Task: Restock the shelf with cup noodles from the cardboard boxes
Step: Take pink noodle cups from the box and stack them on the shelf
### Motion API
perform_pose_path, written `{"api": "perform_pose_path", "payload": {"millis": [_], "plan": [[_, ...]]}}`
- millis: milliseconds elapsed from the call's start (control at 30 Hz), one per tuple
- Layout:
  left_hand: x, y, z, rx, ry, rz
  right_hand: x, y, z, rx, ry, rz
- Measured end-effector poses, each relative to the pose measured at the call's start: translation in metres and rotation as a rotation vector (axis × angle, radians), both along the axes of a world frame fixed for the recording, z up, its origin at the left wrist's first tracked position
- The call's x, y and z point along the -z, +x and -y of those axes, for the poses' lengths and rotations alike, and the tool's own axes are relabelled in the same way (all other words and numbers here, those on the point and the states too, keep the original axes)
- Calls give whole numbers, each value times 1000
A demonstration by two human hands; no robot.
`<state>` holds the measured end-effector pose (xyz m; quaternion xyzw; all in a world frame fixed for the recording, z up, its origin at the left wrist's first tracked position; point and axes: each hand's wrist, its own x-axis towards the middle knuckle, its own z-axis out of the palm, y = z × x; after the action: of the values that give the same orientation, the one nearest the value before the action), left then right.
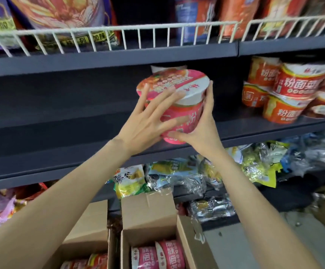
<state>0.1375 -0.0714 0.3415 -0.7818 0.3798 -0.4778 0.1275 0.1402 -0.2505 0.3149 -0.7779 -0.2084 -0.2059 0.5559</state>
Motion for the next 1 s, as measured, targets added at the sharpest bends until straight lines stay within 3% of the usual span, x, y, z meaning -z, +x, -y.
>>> {"api": "perform_pose_path", "payload": {"millis": [100, 200, 300, 333, 400, 533, 700, 867, 1000], "plan": [[-2, 19, 12, -91, -90, -72, -1, 31, -3, 135, 52, 18], [22, 22, 18, -93, -385, -279, 5, 51, -7, 242, -12, -14], [50, 31, 24, -106, -906, -800, 12, 63, -9, 274, -18, -39], [54, 34, 28, -93, -1018, -970, 13, 67, -9, 278, -18, -41], [56, 40, 37, -27, -1137, -1120, 15, 74, -10, 283, -30, -60], [55, 52, 49, 32, -1264, -1206, 10, 85, -3, 301, -38, -105], [63, 36, 42, 118, -1318, -1319, 25, 54, 14, 335, -316, -187], [100, -30, 4, 9, -1151, -1054, 81, -39, 11, 292, -271, -35], [149, -109, -48, -129, -1084, -961, 146, -100, -9, 83, -344, -226]]}}
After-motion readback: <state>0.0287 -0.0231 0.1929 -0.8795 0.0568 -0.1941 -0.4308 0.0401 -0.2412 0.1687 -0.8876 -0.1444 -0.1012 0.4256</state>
